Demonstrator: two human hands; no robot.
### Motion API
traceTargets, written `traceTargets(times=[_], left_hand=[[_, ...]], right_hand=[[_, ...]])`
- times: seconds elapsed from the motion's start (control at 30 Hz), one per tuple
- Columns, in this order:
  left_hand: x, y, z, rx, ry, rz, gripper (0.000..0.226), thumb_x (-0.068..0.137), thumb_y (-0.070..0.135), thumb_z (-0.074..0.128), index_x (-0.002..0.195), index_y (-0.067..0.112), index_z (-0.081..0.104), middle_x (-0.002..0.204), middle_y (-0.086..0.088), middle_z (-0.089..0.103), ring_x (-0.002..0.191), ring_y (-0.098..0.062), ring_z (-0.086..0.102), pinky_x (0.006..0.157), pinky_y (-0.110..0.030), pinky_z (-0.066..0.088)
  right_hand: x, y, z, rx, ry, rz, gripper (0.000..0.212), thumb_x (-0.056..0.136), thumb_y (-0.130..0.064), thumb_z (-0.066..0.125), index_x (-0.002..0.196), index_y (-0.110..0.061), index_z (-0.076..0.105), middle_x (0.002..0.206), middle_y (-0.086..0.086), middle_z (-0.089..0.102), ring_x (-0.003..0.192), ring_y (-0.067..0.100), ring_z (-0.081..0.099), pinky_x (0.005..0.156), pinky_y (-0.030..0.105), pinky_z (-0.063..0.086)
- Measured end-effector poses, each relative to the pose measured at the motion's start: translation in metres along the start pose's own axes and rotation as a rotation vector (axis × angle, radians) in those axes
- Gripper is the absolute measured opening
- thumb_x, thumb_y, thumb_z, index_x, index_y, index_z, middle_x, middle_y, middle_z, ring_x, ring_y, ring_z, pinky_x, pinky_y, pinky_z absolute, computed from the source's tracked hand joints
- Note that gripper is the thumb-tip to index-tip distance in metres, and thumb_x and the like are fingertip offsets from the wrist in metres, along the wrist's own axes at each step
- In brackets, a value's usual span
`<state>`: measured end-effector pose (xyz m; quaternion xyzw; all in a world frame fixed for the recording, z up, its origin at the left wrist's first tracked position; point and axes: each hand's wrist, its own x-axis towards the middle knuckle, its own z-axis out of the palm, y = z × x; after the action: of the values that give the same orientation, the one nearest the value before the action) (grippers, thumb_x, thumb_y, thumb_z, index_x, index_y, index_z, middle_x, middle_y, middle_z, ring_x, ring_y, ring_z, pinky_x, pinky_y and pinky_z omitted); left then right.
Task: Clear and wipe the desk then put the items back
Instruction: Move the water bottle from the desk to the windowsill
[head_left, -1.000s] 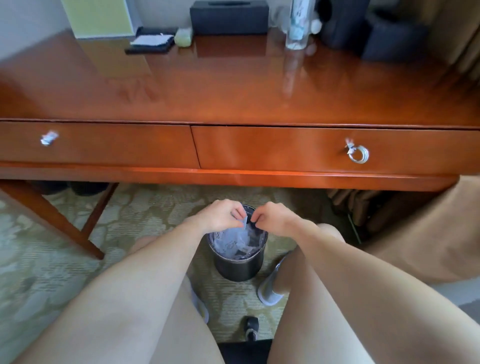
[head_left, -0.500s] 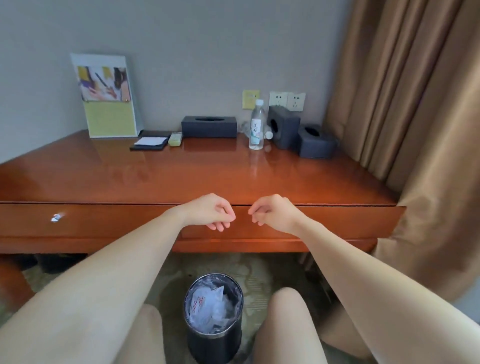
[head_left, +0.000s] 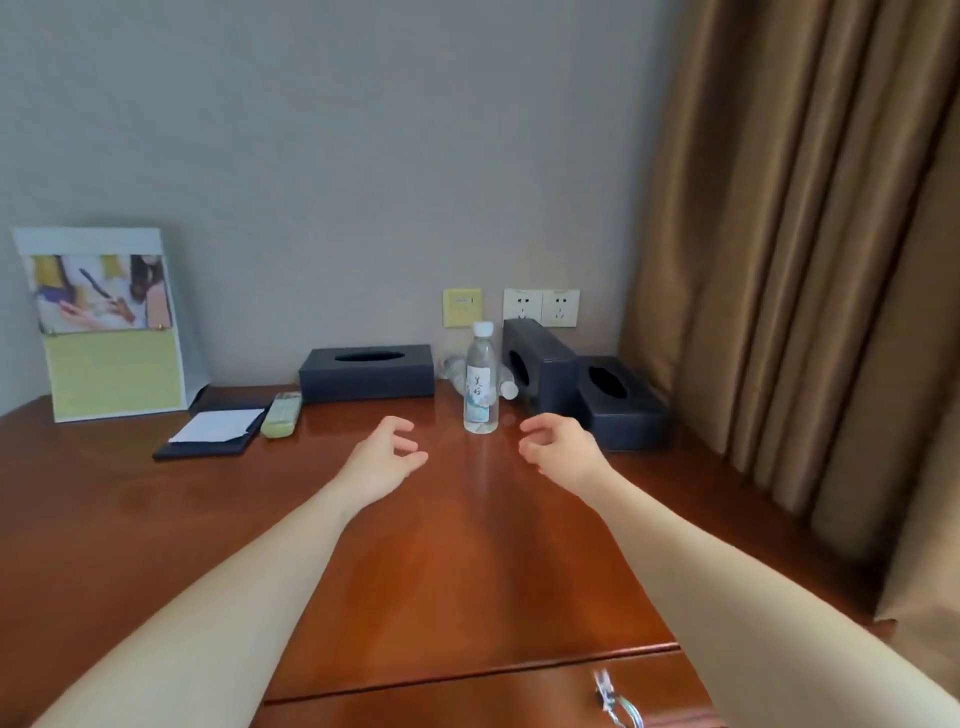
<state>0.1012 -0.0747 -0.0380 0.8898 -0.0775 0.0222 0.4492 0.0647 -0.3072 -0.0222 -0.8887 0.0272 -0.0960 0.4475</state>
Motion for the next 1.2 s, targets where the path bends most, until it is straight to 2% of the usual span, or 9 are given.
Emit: traceTargets(times=[0.1, 0.23, 0.43, 0.57, 0.67, 0.77, 0.97, 1.13, 1.2], left_hand=[[0.049, -0.006, 0.007, 0.011, -0.004, -0.027, 0.05, 0.093, 0.026, 0.064, 0.137, 0.021, 0.041, 0.132, 0.0, 0.056, 0.109, -0.016, 0.058, 0.094, -0.031, 0.047], [0.106, -0.009, 0.026, -0.018, -0.034, -0.02, 0.057, 0.092, 0.024, 0.065, 0.142, 0.017, 0.038, 0.139, -0.002, 0.052, 0.117, -0.017, 0.053, 0.089, -0.026, 0.042], [0.164, -0.016, 0.059, -0.068, -0.188, 0.021, 0.075, 0.089, 0.018, 0.068, 0.151, 0.012, 0.026, 0.151, -0.01, 0.04, 0.133, -0.021, 0.045, 0.106, -0.031, 0.04], [0.18, -0.023, 0.074, -0.092, -0.193, 0.079, 0.058, 0.087, 0.014, 0.07, 0.139, 0.015, 0.043, 0.132, -0.003, 0.06, 0.119, -0.015, 0.057, 0.106, -0.036, 0.044], [0.178, -0.022, 0.076, -0.114, -0.154, 0.098, 0.05, 0.084, 0.013, 0.073, 0.128, 0.018, 0.05, 0.118, 0.002, 0.066, 0.108, -0.012, 0.063, 0.099, -0.032, 0.049], [0.167, -0.016, 0.072, -0.089, -0.197, 0.113, 0.054, 0.08, 0.015, 0.077, 0.127, 0.02, 0.05, 0.115, 0.003, 0.068, 0.104, -0.012, 0.065, 0.098, -0.036, 0.051], [0.119, 0.009, 0.065, -0.045, -0.302, 0.148, 0.053, 0.076, 0.022, 0.08, 0.122, 0.023, 0.054, 0.11, 0.006, 0.069, 0.1, -0.009, 0.066, 0.095, -0.035, 0.053], [0.068, 0.049, 0.06, -0.055, -0.378, 0.168, 0.05, 0.076, 0.022, 0.082, 0.117, 0.019, 0.054, 0.113, 0.006, 0.066, 0.105, -0.007, 0.063, 0.093, -0.027, 0.051], [0.047, 0.068, 0.059, -0.034, -0.429, 0.199, 0.049, 0.076, 0.024, 0.081, 0.115, 0.019, 0.053, 0.112, 0.006, 0.067, 0.103, -0.006, 0.064, 0.092, -0.025, 0.051]], right_hand=[[0.052, -0.006, 0.012, -0.008, 0.034, 0.016, 0.046, 0.092, -0.02, 0.063, 0.135, -0.014, 0.05, 0.126, 0.003, 0.062, 0.11, 0.017, 0.058, 0.085, 0.022, 0.042], [0.111, -0.004, 0.029, 0.08, 0.074, 0.062, 0.063, 0.089, -0.023, 0.066, 0.144, -0.011, 0.038, 0.14, 0.006, 0.052, 0.124, 0.022, 0.052, 0.096, 0.029, 0.042], [0.164, 0.007, 0.049, 0.193, 0.081, 0.042, 0.065, 0.089, -0.025, 0.069, 0.144, -0.014, 0.037, 0.142, 0.003, 0.049, 0.127, 0.02, 0.05, 0.094, 0.028, 0.043], [0.176, 0.016, 0.063, 0.218, 0.069, -0.025, 0.052, 0.086, -0.03, 0.072, 0.133, -0.019, 0.052, 0.124, -0.001, 0.062, 0.112, 0.013, 0.059, 0.094, 0.029, 0.049], [0.171, 0.018, 0.063, 0.223, 0.097, -0.056, 0.042, 0.086, -0.03, 0.071, 0.124, -0.019, 0.058, 0.113, -0.004, 0.065, 0.1, 0.009, 0.059, 0.088, 0.026, 0.049], [0.157, 0.019, 0.056, 0.246, 0.058, -0.066, 0.038, 0.087, -0.028, 0.071, 0.122, -0.019, 0.06, 0.11, -0.006, 0.064, 0.102, 0.009, 0.06, 0.087, 0.025, 0.049], [0.112, 0.021, 0.026, 0.341, -0.001, -0.021, 0.035, 0.083, -0.029, 0.074, 0.116, -0.02, 0.065, 0.11, 0.0, 0.07, 0.104, 0.017, 0.066, 0.092, 0.044, 0.055], [0.053, 0.011, -0.015, 0.384, -0.031, -0.029, 0.033, 0.088, -0.025, 0.069, 0.118, -0.014, 0.061, 0.109, 0.0, 0.069, 0.095, 0.011, 0.068, 0.072, 0.021, 0.057], [0.028, 0.007, -0.034, 0.367, -0.026, -0.045, 0.035, 0.089, -0.026, 0.068, 0.121, -0.013, 0.06, 0.113, 0.001, 0.068, 0.099, 0.012, 0.067, 0.071, 0.02, 0.057]])
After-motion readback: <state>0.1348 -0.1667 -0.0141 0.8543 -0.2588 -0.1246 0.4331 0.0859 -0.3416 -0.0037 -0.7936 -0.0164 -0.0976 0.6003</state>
